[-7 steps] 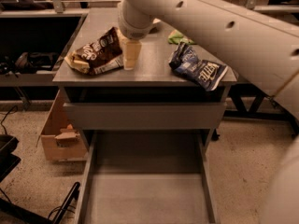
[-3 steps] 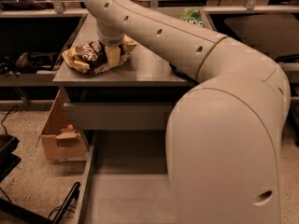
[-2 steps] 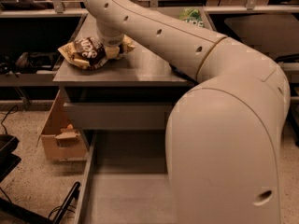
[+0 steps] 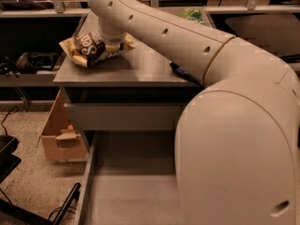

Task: Place brown chip bag into middle drawer

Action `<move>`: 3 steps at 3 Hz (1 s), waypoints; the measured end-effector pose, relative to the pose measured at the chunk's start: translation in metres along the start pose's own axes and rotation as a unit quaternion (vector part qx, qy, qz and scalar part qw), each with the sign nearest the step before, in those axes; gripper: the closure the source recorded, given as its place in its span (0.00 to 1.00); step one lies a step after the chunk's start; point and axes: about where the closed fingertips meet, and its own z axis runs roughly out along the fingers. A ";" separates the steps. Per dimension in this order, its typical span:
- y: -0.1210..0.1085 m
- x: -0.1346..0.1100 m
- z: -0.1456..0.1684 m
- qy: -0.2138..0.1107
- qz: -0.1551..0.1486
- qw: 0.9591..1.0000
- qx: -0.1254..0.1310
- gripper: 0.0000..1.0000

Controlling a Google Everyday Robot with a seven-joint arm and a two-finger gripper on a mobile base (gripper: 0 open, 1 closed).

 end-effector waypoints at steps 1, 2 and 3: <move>-0.001 0.014 -0.037 0.006 0.010 1.000 0.023 1.00; 0.010 0.029 -0.100 0.034 0.024 0.999 0.034 1.00; 0.040 0.035 -0.158 0.041 0.066 0.996 0.043 1.00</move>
Offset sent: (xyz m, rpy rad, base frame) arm -0.1147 -0.0953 0.1209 -0.0256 -0.0944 -0.1619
